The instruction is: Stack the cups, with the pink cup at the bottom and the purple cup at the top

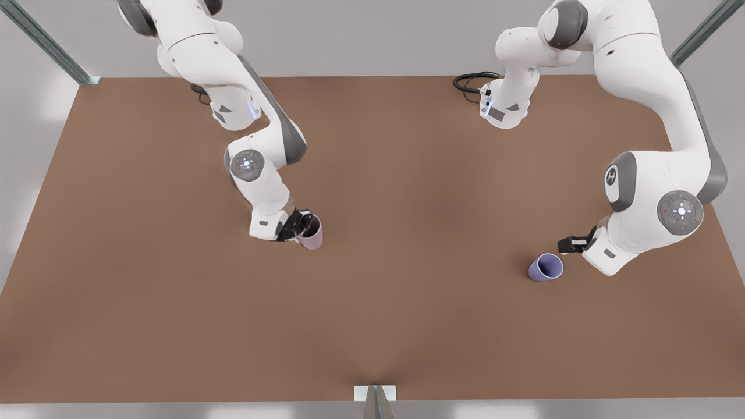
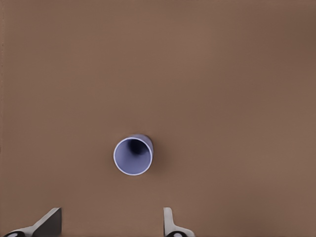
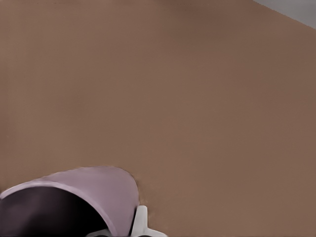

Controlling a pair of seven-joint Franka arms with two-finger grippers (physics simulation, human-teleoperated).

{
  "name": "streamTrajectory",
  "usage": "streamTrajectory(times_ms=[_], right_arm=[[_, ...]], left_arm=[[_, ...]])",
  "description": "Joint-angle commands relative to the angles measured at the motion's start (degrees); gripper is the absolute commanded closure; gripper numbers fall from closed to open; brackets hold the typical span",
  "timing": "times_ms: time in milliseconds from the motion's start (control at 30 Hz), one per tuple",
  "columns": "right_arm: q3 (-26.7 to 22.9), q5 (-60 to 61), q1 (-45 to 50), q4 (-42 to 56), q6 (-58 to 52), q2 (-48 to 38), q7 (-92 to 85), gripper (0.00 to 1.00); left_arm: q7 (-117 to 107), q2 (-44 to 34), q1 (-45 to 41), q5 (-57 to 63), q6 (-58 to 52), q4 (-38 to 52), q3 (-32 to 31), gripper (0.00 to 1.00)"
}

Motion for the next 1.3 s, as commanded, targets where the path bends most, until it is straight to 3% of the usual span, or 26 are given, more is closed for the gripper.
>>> streamTrajectory(times_ms=[0,33,133,200,267,433,600,633,667,700,867,933,967,1033,1167,1267], right_arm=[[0.0,2.7,5.1,10.3,-11.3,6.1,38.1,0.79],[-0.1,6.2,9.5,22.4,-14.4,14.3,45.6,0.79],[2.2,6.2,15.3,45.3,-14.8,30.4,61.5,0.79],[2.6,6.0,16.4,50.6,-14.0,36.6,64.1,0.79],[0.2,5.6,17.8,50.8,-11.2,40.6,64.4,0.79],[-1.7,5.5,19.3,50.7,-12.1,40.9,67.2,0.79],[-2.1,5.5,19.3,50.8,-11.9,42.5,67.2,0.78],[-2.2,5.5,19.3,50.8,-11.8,42.5,67.1,0.57],[-2.3,5.5,19.3,50.8,-11.9,42.5,67.0,0.27],[-2.3,5.5,19.5,50.8,-11.9,42.5,67.0,0.16],[-2.4,5.6,19.6,50.8,-12.7,42.2,66.5,0.1],[-2.4,5.5,19.6,50.8,-12.8,42.0,66.5,0.09],[-2.5,5.5,19.7,50.8,-12.8,42.0,66.5,0.09],[-2.6,5.5,19.7,50.7,-12.7,42.0,66.4,0.09],[-2.4,5.5,19.8,50.6,-12.8,41.9,66.5,0.09],[-2.4,5.6,19.9,49.9,-16.2,38.1,66.4,0.08]], left_arm=[[0.1,0.7,0.3,-0.2,3.8,-0.3,0.3,0.0],[0.4,2.3,0.7,-0.3,5.0,-0.4,0.4,0.0],[6.9,5.5,3.6,-4.0,7.5,-1.2,0.4,0.0],[7.0,5.7,3.7,-4.3,15.3,-7.4,0.6,0.0],[9.2,5.4,3.6,-4.3,22.4,-13.5,2.0,0.0],[10.3,5.6,3.7,-4.3,31.8,-21.6,3.9,0.0],[11.5,6.0,4.2,-4.4,33.7,-23.1,4.5,0.0],[11.5,6.5,4.2,-4.4,34.3,-23.1,4.5,0.0],[11.5,7.1,4.2,-4.4,34.3,-23.1,4.4,0.0],[11.6,7.7,4.1,-4.4,34.1,-23.1,4.4,0.0],[11.6,8.2,4.1,-6.7,33.6,-24.5,4.2,0.01],[11.6,8.2,4.1,-6.9,33.5,-24.5,4.2,0.18],[11.7,8.6,4.1,-6.9,33.5,-24.5,4.0,0.36],[11.6,8.8,4.0,-6.9,33.5,-24.5,3.9,0.51],[10.8,9.3,3.8,-7.0,33.6,-24.5,3.9,0.7],[10.7,9.2,3.6,-7.0,33.4,-24.4,3.9,0.76]])
